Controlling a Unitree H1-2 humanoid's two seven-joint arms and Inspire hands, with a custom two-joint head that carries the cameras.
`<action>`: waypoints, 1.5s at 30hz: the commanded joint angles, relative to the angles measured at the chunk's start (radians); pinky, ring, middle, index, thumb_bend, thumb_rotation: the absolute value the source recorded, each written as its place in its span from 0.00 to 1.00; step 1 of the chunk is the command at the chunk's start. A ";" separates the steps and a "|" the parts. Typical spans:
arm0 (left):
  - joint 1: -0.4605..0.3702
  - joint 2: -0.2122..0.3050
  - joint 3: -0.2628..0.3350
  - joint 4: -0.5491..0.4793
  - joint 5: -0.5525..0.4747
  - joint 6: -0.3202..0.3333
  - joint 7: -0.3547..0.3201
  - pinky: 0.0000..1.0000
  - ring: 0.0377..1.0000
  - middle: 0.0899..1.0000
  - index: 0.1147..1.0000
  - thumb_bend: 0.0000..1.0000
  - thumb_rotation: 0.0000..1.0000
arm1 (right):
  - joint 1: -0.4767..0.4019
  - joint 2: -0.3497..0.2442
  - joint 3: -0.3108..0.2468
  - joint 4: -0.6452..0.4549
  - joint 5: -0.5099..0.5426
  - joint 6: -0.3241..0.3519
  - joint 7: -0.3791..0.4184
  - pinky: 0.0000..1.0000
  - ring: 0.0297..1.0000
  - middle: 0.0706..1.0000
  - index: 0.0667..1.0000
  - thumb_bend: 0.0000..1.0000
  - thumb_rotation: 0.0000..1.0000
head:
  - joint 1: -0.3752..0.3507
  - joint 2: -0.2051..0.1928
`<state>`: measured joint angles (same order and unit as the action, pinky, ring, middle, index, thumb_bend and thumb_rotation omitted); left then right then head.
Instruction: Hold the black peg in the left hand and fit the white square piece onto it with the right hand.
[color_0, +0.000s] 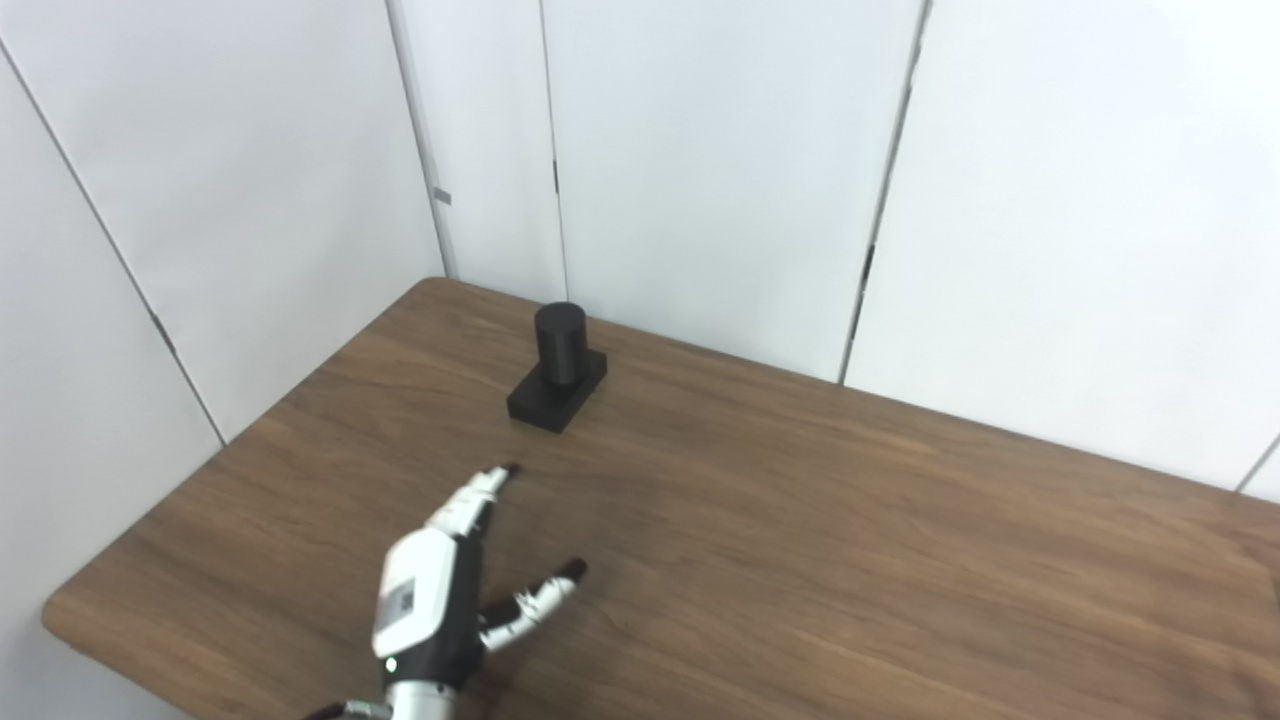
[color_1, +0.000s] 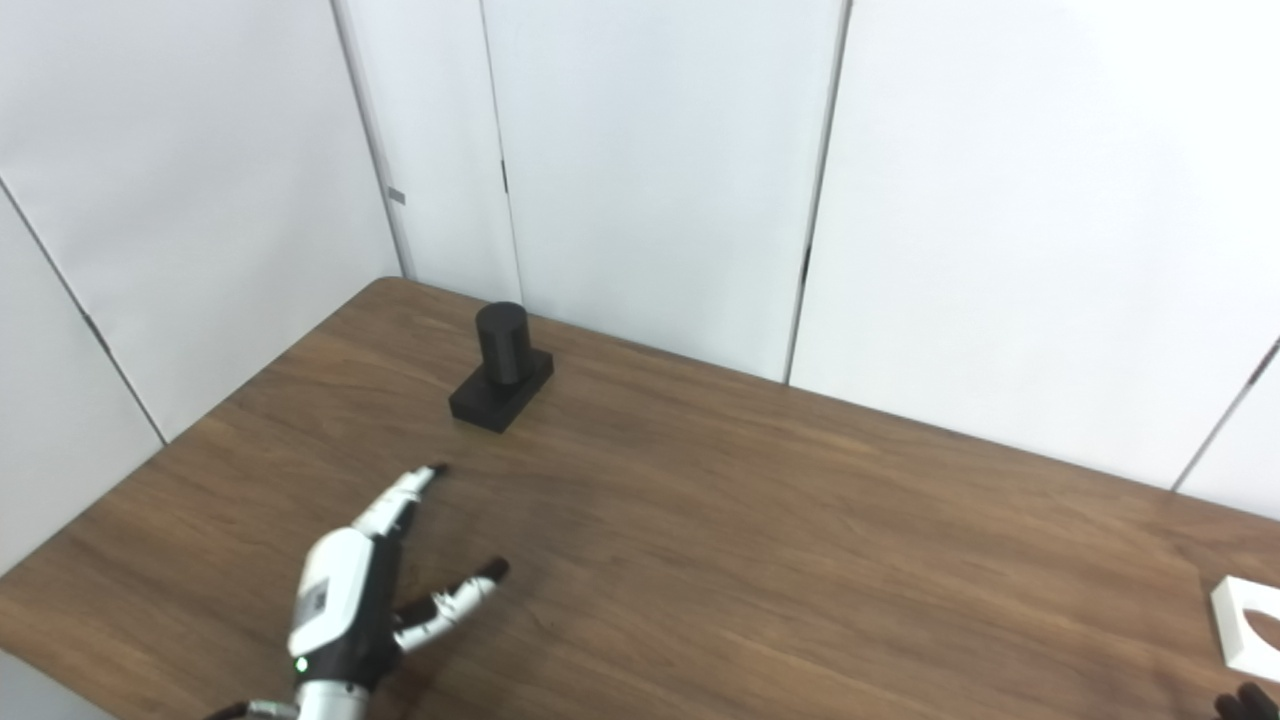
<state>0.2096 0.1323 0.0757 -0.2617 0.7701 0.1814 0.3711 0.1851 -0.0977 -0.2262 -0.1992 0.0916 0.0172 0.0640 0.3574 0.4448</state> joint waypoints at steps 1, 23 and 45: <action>-0.098 -0.003 0.014 -0.044 0.082 0.071 -0.009 0.81 0.91 0.91 0.86 0.80 0.55 | 0.065 0.004 0.016 0.001 -0.008 -0.011 0.000 0.84 0.90 0.88 0.87 0.78 1.00 | -0.003 0.002; -0.436 0.144 0.012 0.286 0.227 0.288 -0.163 0.92 0.95 0.93 0.84 0.90 0.72 | 0.084 0.010 0.029 -0.044 -0.007 0.012 -0.027 0.86 0.90 0.87 0.86 0.84 1.00 | -0.021 0.026; -0.598 0.155 0.051 0.580 0.285 0.288 -0.147 0.93 0.94 0.92 0.84 0.91 0.75 | 0.097 0.012 0.039 -0.059 -0.016 0.012 -0.026 0.87 0.91 0.88 0.88 0.83 1.00 | -0.032 0.038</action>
<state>-0.3356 0.2662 0.1148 0.3270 1.0155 0.4670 0.2072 0.1988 -0.0929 -0.2027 -0.2392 0.0771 0.0429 0.0334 0.3252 0.4817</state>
